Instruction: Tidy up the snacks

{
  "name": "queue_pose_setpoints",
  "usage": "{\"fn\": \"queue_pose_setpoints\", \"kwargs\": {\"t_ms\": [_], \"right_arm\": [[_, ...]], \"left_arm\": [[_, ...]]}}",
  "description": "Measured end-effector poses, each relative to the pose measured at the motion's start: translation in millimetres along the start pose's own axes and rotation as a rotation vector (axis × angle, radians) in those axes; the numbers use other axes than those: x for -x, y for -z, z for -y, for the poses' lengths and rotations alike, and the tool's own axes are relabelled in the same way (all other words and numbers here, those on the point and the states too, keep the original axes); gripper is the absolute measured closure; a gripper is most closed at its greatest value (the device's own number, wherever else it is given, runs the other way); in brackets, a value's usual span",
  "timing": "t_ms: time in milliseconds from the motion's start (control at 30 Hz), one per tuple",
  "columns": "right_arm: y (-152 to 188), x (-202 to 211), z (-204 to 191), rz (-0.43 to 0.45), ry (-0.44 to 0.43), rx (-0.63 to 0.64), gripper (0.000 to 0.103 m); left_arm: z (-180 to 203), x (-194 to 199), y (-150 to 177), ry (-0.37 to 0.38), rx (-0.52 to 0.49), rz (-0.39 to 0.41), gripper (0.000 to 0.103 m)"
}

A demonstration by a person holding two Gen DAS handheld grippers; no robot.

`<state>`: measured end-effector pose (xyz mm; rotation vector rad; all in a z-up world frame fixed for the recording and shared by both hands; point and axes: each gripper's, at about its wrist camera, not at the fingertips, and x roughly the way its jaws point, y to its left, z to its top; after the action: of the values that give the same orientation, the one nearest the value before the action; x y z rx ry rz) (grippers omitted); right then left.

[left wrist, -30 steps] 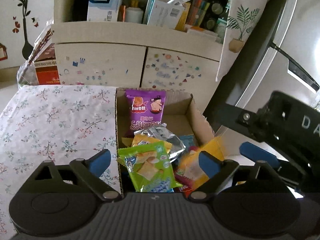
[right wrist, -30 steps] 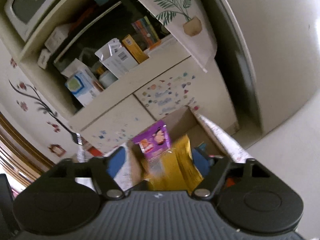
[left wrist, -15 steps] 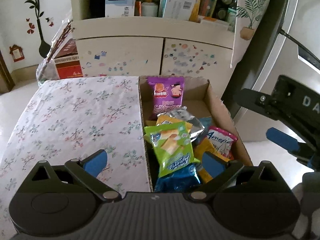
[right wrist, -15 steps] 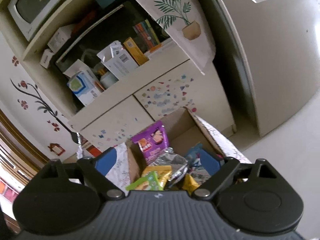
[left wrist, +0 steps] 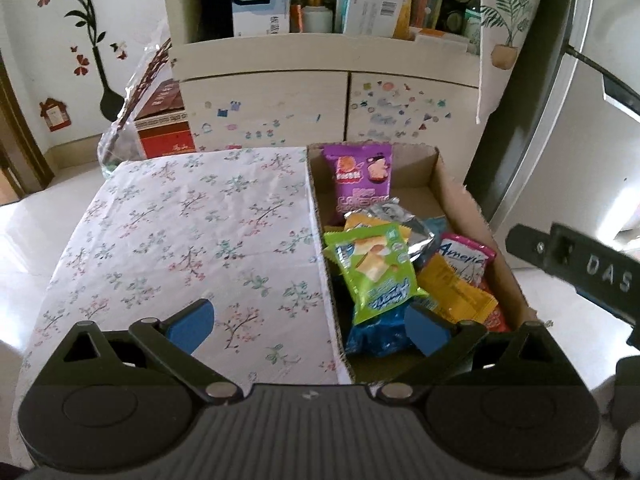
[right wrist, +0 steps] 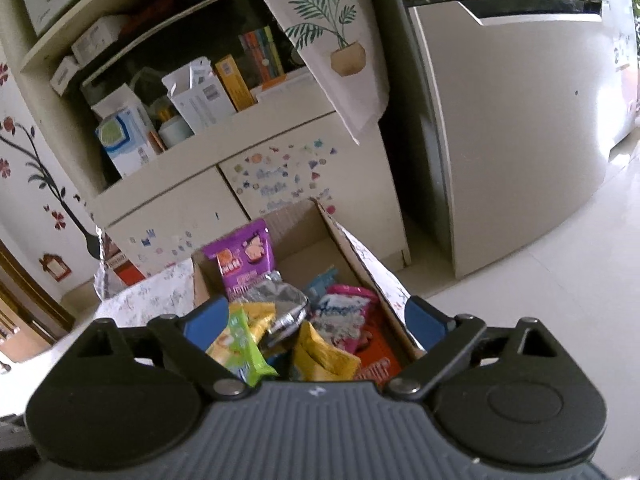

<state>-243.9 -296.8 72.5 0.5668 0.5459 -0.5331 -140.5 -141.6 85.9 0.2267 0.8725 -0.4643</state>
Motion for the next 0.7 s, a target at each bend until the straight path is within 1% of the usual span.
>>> {"fn": "queue_pose_setpoints", "kwargs": {"t_ms": [167, 300, 567, 700], "right_arm": [[15, 7, -8, -0.008, 0.04, 0.075, 0.006], [20, 10, -8, -0.004, 0.054, 0.081, 0.005], [26, 14, -8, 0.008, 0.111, 0.124, 0.005], [29, 14, -12, 0.001, 0.119, 0.154, 0.005]], "left_arm": [[-3, 4, 3, -0.018, 0.002, -0.008, 0.0], [-2, 7, 6, -0.042, -0.022, -0.005, 0.0], [-10, 10, 8, -0.063, 0.004, -0.002, 0.0], [-10, 8, 8, -0.072, -0.001, -0.002, 0.0]]}}
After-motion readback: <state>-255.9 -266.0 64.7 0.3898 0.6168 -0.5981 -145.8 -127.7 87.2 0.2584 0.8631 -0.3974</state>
